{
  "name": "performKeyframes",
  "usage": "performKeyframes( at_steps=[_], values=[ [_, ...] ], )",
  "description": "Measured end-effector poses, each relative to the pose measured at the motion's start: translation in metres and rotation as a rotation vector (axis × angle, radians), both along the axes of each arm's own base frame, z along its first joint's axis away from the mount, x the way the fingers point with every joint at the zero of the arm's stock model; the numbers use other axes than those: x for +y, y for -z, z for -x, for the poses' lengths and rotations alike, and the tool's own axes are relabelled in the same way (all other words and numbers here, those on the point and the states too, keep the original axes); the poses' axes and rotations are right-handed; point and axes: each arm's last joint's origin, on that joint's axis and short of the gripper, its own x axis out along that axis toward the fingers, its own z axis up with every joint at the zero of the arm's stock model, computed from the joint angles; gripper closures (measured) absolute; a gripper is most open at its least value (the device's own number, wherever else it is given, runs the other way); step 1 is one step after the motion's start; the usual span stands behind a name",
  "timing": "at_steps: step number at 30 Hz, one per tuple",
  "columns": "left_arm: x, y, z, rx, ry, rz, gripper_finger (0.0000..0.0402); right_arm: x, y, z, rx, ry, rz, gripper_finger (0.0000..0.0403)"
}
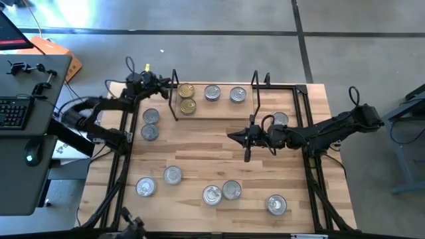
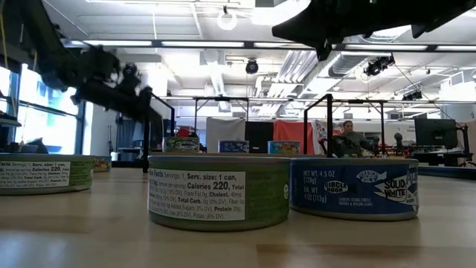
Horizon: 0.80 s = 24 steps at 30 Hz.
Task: Stack canned seafood by type on shelf
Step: Put the blue tuna can on the shelf
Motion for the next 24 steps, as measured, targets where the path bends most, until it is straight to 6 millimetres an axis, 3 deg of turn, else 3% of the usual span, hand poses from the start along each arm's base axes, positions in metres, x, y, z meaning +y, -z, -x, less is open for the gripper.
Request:
performKeyframes(
  at_steps=[7, 14, 20, 24],
  values=[
    [-0.036, -0.048, 0.014, 0.075, -0.148, -0.309, 0.0401, -0.004, 0.003, 0.000, 0.025, 0.067, -0.011, 0.0403],
    [-0.091, -0.100, 0.018, 0.051, -0.123, -0.650, 0.0401, -0.013, 0.007, -0.003, 0.033, 0.121, -0.007, 0.0403],
    [-0.147, -0.121, 0.016, 0.153, -0.012, -0.727, 0.0401, -0.024, 0.010, -0.006, 0.039, 0.160, -0.007, 0.0403],
    [-0.176, -0.119, 0.008, 0.154, 0.133, -0.698, 0.0401, -0.029, 0.020, -0.011, 0.074, 0.175, 0.022, 0.0403]
  ],
)
